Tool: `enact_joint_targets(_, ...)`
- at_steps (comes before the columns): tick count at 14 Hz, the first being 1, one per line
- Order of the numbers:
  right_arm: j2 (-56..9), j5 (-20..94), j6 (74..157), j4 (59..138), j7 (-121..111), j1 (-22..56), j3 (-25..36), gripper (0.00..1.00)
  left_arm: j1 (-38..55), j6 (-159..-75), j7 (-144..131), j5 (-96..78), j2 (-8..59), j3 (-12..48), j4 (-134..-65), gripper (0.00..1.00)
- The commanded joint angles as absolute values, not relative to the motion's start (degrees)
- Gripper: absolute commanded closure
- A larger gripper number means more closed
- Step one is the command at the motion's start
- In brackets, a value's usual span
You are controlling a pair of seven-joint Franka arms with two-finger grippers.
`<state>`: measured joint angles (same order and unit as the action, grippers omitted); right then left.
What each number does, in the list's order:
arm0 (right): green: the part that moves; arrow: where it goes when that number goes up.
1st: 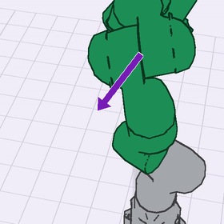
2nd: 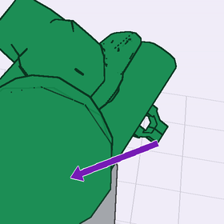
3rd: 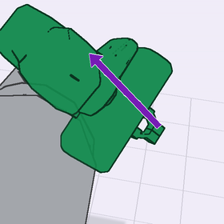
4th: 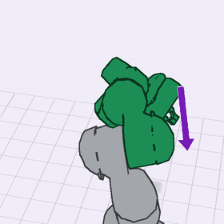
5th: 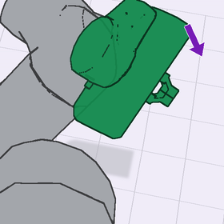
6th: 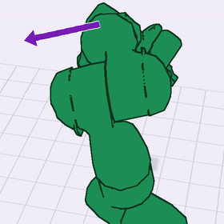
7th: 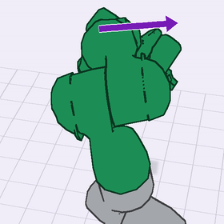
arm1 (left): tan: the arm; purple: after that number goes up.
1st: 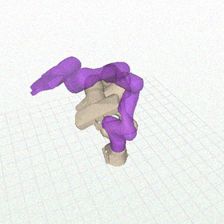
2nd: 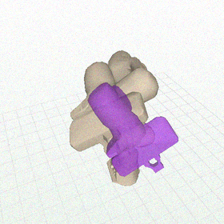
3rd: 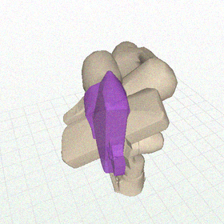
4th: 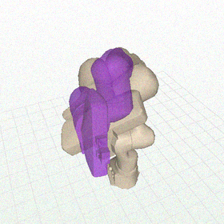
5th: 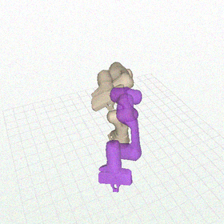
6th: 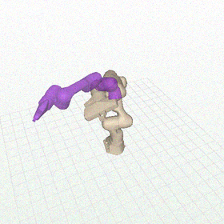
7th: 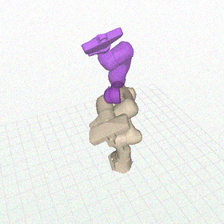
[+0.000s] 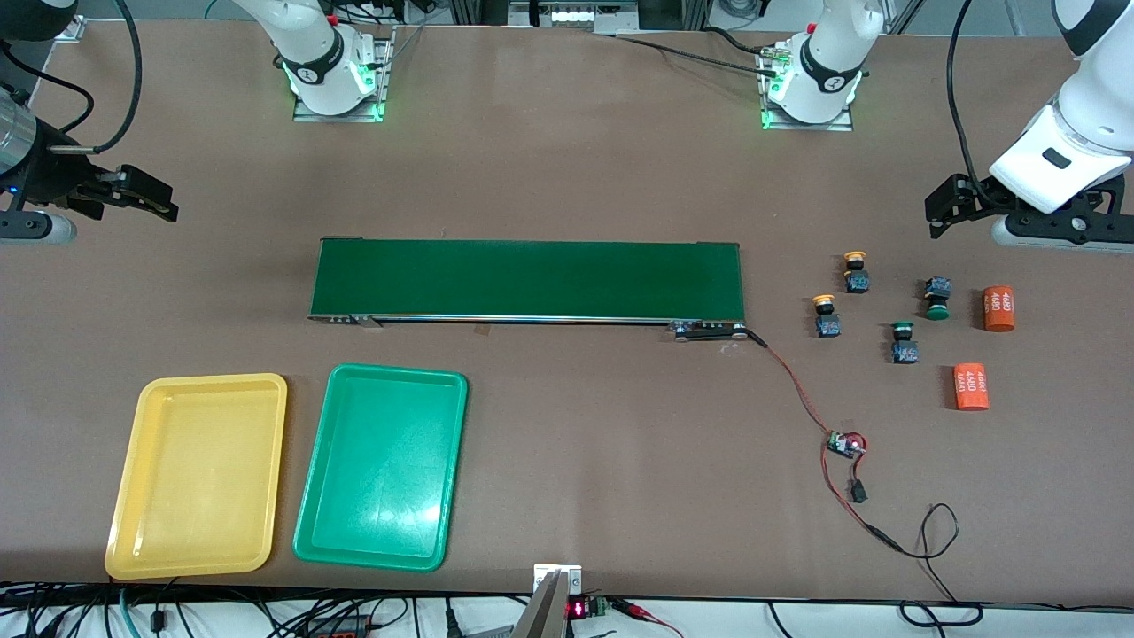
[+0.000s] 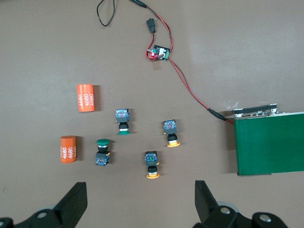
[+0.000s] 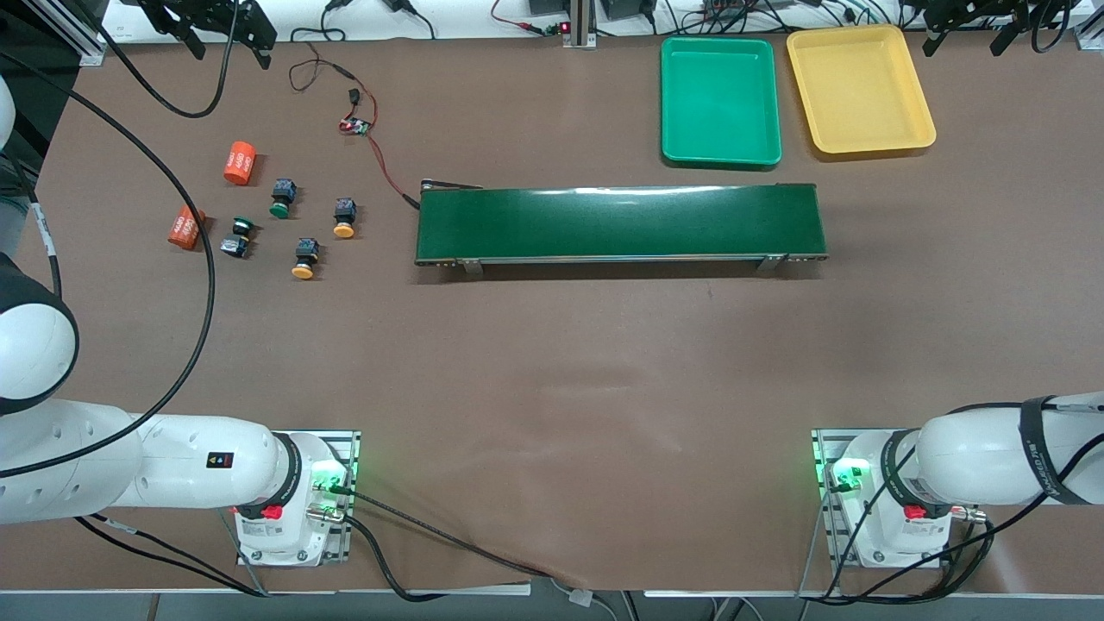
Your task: Sort buttons by color to trays
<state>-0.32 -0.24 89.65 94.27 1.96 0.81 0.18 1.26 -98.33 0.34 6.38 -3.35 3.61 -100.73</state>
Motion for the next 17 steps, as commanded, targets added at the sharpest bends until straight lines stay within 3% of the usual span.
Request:
enact_joint_targets(1, -0.9, -0.1, 89.5, 93.1, 2.3, 0.4, 0.1, 0.00, 0.5, -98.3, 0.4, 7.5, -3.1, 4.3, -99.8, 0.00)
enact_joint_targets(17, -1.8, -0.5, 89.4, 92.5, 1.4, 0.5, 0.1, 0.00, 0.4, -98.2, 0.8, 7.5, -2.9, 4.2, -99.8, 0.00)
